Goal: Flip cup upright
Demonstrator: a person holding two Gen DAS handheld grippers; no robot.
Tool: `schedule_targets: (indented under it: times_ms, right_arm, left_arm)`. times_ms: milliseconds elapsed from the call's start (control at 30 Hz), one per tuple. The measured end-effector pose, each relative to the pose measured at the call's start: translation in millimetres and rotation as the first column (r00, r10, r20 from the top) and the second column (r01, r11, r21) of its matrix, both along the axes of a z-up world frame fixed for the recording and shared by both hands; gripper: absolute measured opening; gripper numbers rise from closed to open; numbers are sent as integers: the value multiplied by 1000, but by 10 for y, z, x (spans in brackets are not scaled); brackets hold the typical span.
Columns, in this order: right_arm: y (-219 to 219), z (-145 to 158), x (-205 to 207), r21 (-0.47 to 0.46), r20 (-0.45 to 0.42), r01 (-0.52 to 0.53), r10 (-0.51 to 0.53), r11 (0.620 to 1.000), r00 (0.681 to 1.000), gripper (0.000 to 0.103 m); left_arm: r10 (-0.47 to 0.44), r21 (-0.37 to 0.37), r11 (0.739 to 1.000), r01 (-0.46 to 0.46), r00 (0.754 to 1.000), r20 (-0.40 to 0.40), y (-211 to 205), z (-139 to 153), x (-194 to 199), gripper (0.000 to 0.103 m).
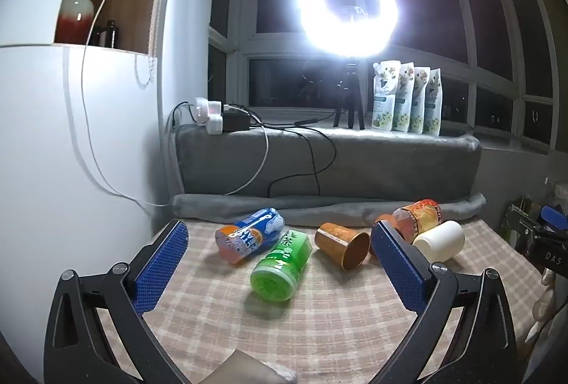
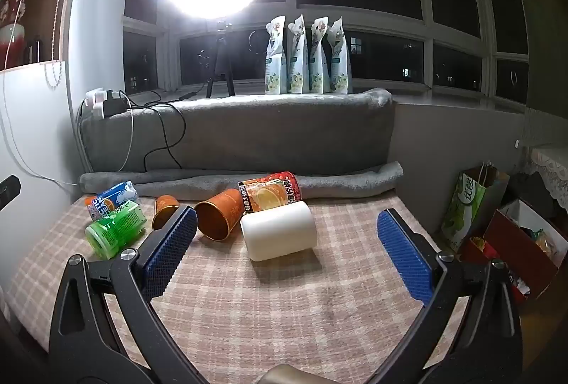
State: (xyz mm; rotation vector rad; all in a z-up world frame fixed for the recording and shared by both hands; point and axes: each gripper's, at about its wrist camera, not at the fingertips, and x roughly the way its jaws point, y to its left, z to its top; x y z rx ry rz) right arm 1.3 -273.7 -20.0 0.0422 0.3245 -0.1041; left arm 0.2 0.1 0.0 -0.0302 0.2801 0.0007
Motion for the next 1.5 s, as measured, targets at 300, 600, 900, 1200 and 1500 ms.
schedule_targets:
  times_ms: [300, 600, 900, 1200, 1500]
  right_arm:
    - [-2, 1, -2, 4, -5, 2, -2, 1000, 1000, 103]
    - [-6, 16, 2, 1, -1, 11, -11, 1000, 1000, 103]
    - [-18, 14, 2, -5, 0, 11, -11, 1000, 1000, 103]
    - [16, 27, -1, -13, 0, 12, -12, 1000, 1000, 103]
    - [13, 29, 1, -14, 1, 14, -14, 1000, 1000, 103]
  left_arm:
    - [0, -15, 1000, 0, 1000, -15, 82, -51, 53, 102]
    - [14, -12, 1000, -15, 1000, -15, 74, -50, 31, 102]
    - [15, -17, 1000, -16, 1000, -21, 74, -57, 20, 102]
    - [13, -19, 1000, -13, 1000, -29, 63, -61, 15, 102]
    - [14, -18, 1000, -14, 999, -33, 64, -60, 25, 102]
